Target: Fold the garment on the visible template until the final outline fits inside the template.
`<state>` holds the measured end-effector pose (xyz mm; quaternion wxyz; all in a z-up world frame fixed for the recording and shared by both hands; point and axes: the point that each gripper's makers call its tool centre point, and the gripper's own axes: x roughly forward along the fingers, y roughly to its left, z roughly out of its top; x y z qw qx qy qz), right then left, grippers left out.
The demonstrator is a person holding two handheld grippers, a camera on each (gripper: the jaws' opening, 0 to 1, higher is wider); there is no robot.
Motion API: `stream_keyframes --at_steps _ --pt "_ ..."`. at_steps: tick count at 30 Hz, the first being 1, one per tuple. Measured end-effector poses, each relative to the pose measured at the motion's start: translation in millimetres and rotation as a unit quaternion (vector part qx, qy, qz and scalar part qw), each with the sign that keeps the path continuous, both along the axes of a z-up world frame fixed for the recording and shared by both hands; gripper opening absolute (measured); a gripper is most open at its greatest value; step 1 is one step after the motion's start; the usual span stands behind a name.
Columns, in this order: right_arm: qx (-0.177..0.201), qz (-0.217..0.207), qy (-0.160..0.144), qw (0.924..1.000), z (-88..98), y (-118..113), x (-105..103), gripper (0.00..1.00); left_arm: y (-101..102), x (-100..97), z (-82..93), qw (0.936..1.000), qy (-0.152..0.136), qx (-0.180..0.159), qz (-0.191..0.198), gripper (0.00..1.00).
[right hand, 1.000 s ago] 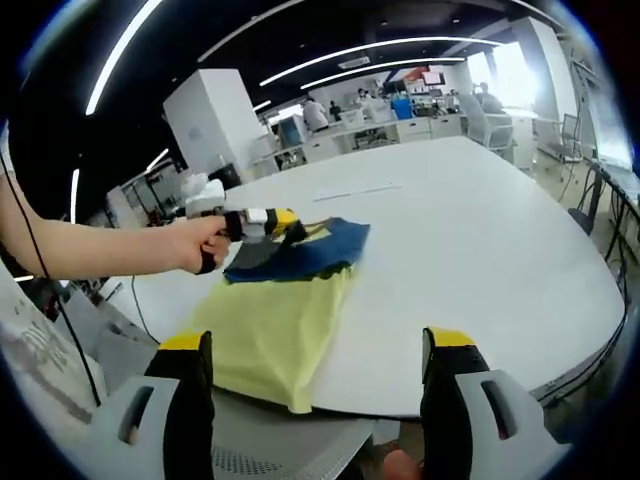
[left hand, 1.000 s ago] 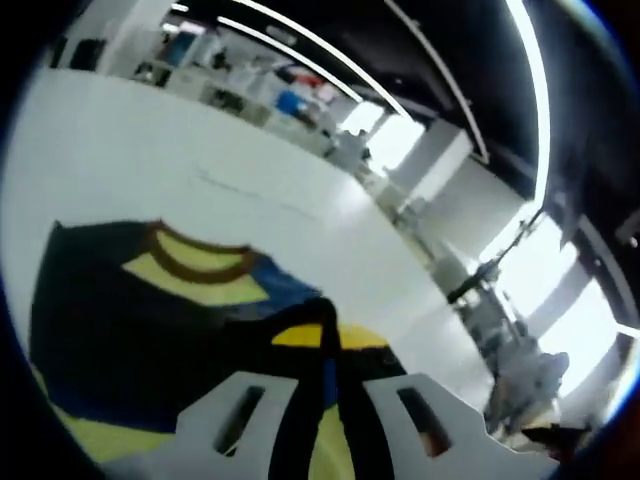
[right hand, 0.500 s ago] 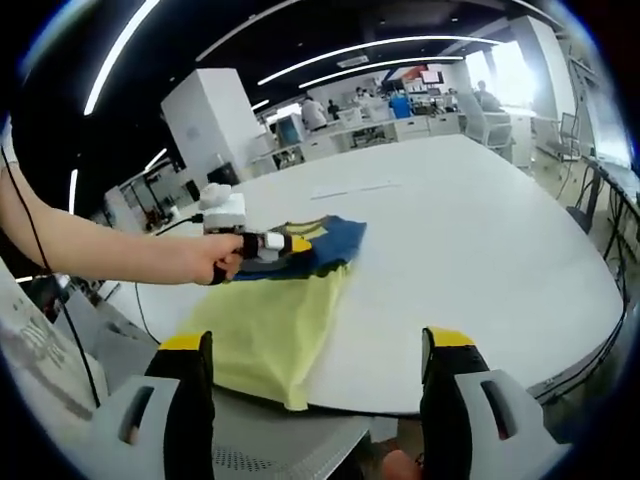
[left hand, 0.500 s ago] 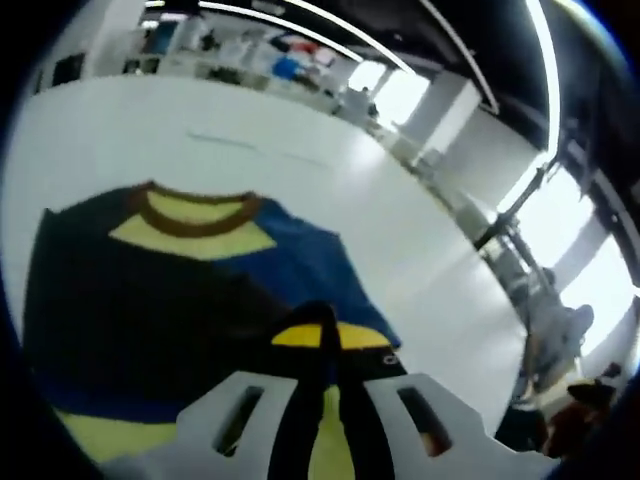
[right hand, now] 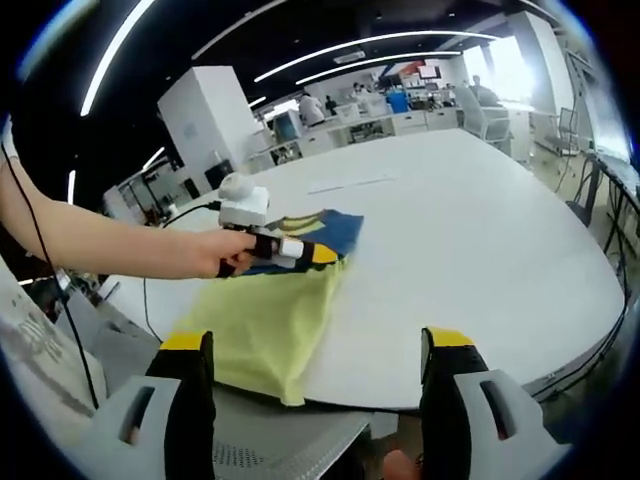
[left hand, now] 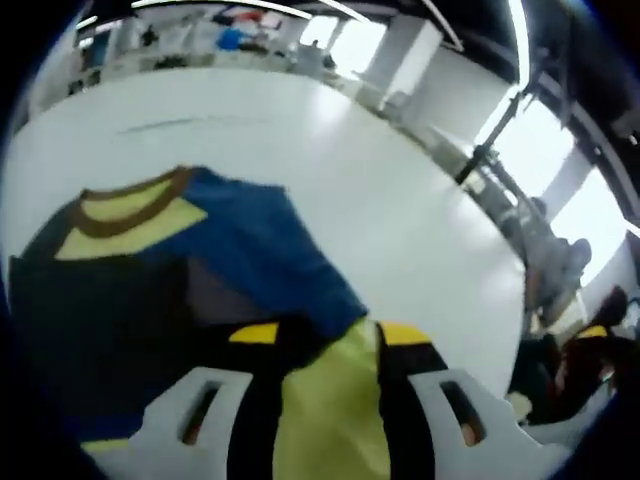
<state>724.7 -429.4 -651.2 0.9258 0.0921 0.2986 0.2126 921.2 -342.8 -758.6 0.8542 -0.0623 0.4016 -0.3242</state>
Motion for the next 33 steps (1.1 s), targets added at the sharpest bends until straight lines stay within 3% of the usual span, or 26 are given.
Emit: stream_keyframes --at_steps 10,16,19,26,33 --pt "0.004 0.001 0.005 1.0 -3.5 1 -2 0.84 -25 -4.2 8.5 0.9967 -0.039 0.007 -0.07 0.47" --pt "0.003 -0.004 0.005 1.0 -3.7 -3 -2 0.83 -33 -4.1 16.4 0.9977 -0.031 -0.021 -0.057 0.5" --pt "0.005 -0.004 0.003 1.0 -3.1 -2 0 0.83 -31 -7.0 19.8 0.9974 -0.036 -0.024 -0.058 0.51" --pt "0.008 0.006 0.002 1.0 -3.7 5 1 0.83 -22 -16.3 31.3 0.9964 -0.032 -0.067 -0.039 0.52" --pt "0.01 0.022 0.0 0.9997 -5.4 13 1 0.83 6 -35.7 41.4 0.9941 -0.031 -0.1 -0.028 0.52"
